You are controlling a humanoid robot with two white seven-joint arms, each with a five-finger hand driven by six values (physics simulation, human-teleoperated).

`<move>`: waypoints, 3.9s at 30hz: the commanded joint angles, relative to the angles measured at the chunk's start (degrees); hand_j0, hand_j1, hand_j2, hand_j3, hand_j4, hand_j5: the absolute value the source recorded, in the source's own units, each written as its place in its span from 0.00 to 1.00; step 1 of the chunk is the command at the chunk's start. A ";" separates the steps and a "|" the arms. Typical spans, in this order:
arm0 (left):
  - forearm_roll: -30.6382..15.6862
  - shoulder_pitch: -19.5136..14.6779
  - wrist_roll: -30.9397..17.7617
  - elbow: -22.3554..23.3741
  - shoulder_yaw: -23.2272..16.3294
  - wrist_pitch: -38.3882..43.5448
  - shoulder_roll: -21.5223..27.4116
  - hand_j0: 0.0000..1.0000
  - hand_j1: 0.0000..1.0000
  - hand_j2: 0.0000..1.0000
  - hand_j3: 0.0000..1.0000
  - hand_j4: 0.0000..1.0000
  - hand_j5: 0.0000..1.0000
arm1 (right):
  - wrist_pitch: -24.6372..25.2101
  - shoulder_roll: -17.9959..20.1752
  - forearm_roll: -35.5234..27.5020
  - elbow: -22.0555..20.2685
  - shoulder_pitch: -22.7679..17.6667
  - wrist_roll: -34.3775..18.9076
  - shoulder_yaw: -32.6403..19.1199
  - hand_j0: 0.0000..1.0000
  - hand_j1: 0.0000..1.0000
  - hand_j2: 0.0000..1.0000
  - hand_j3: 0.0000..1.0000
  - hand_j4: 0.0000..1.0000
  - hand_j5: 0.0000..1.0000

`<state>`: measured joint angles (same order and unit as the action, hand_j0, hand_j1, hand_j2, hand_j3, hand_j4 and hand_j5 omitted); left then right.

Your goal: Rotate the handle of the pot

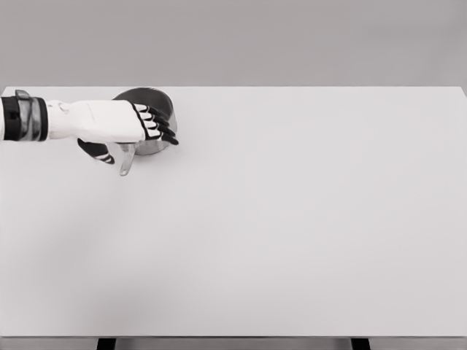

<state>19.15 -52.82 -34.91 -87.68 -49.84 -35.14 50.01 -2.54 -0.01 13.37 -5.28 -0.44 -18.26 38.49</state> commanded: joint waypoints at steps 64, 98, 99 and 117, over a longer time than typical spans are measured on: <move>11.17 -0.35 -0.07 14.55 -0.26 0.14 -2.91 1.00 1.00 1.00 1.00 1.00 1.00 | -0.01 0.01 -0.01 0.00 0.00 -0.02 0.01 1.00 1.00 1.00 1.00 1.00 1.00; 9.94 -3.96 0.19 35.03 7.82 0.14 -9.06 1.00 1.00 1.00 1.00 1.00 1.00 | -0.01 0.01 -0.01 0.00 0.00 -0.02 0.01 1.00 1.00 1.00 1.00 1.00 1.00; 7.66 -3.87 0.19 34.42 8.44 0.14 -8.18 1.00 1.00 1.00 1.00 1.00 1.00 | -0.01 0.01 -0.10 0.00 0.00 -0.02 0.01 1.00 1.00 1.00 1.00 1.00 1.00; -8.95 17.14 -0.09 -5.22 15.38 0.14 1.05 1.00 1.00 1.00 1.00 1.00 1.00 | -0.01 0.01 -0.01 0.00 0.00 -0.02 0.01 1.00 1.00 1.00 1.00 1.00 1.00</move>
<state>10.58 -35.51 -35.01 -91.75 -35.04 -35.16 51.69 -2.54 -0.01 13.38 -5.28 -0.44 -18.26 38.49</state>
